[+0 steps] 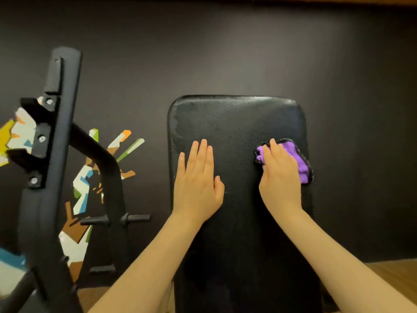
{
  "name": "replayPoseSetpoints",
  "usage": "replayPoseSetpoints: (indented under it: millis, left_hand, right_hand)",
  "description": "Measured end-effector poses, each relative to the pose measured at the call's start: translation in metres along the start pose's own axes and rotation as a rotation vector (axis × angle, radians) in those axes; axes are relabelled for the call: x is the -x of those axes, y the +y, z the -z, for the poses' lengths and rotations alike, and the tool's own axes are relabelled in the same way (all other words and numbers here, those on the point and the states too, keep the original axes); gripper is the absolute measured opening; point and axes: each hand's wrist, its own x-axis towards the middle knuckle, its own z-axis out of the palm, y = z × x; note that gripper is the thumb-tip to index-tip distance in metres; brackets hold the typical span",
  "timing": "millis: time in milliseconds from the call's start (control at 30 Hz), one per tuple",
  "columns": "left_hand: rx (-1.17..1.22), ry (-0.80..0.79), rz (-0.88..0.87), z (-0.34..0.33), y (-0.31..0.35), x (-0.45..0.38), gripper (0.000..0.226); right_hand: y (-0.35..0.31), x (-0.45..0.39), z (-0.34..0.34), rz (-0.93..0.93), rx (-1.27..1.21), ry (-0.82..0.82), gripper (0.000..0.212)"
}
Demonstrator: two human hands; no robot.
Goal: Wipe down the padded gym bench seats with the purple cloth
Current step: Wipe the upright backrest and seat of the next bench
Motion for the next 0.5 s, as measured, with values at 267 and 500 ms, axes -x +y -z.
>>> replayPoseSetpoints:
  millis: [267,500]
  left_hand:
    - [0.002,-0.053,0.234,-0.013,-0.008,0.048,0.072]
    - [0.125,0.004,0.340,-0.019,-0.011,0.055,0.079]
  right_hand:
    - [-0.087,-0.057,0.013,0.497,0.006,-0.192,0.055]
    - [-0.114,-0.059,-0.012,0.505,-0.109,-0.012,0.044]
